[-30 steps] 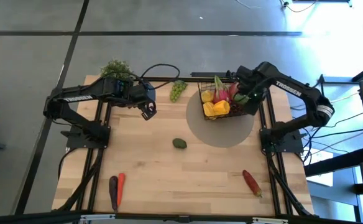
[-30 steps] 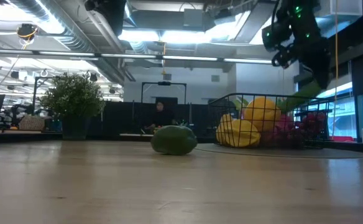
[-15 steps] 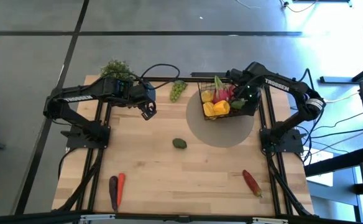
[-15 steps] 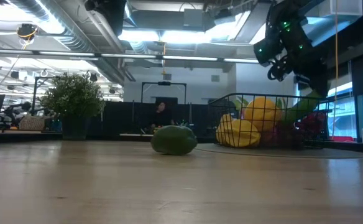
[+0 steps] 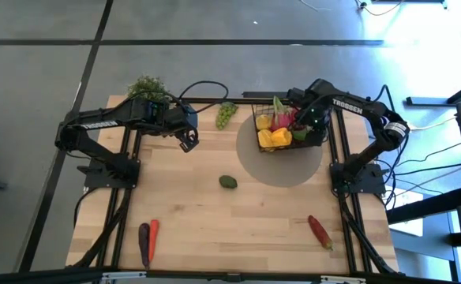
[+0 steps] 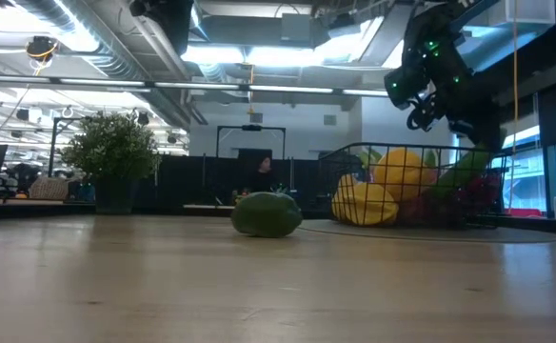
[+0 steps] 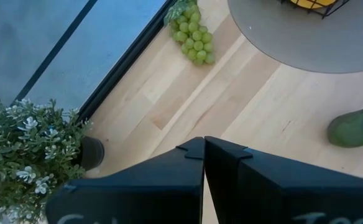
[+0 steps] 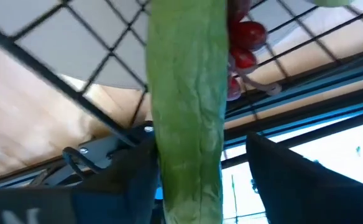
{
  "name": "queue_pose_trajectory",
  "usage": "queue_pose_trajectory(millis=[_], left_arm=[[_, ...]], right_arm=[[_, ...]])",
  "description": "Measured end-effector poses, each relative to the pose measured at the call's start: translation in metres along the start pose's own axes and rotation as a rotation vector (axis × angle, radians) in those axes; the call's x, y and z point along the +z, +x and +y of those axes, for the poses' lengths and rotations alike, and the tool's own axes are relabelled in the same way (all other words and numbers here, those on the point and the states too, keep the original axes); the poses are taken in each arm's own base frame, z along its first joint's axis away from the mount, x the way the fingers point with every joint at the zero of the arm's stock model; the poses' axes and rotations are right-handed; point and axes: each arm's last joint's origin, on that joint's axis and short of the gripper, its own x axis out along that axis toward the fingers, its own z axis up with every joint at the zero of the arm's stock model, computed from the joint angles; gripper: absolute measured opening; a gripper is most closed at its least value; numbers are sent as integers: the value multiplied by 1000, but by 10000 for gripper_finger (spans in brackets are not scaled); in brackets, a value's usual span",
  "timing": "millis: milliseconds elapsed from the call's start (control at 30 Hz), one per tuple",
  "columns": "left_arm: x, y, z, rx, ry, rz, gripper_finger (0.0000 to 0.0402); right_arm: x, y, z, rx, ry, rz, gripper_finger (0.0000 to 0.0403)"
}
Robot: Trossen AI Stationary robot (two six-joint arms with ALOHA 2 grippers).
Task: Build produce basket
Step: Put the cucumber into the wire basket, then put the carrot into the wire basket
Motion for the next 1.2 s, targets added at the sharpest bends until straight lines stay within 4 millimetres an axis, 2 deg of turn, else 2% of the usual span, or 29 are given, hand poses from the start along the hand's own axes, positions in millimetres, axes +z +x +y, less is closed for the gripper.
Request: queue_pose_trajectory(millis=[267,567,667,800,1000,1200], left_arm=[[0,0,0,0,-4,0,0],[0,0,0,1,-15,0,0],[-1,0,0,3,-60,6,0],[-2,0,0,-18,-156,30,0],[-4,0,-3,-117,-226,103,0],[-5,-1,-5,-175,-343,162,0]], right_arm=[[1,-8,-2,-50,3,-18,239],[0,-45,-6,-86,26,-145,240],[-5,-62,-6,-105,40,-218,240],[-21,-92,-4,-115,123,-358,240],[-61,-132,7,-33,135,-611,240],[-85,-150,24,51,37,-849,240]])
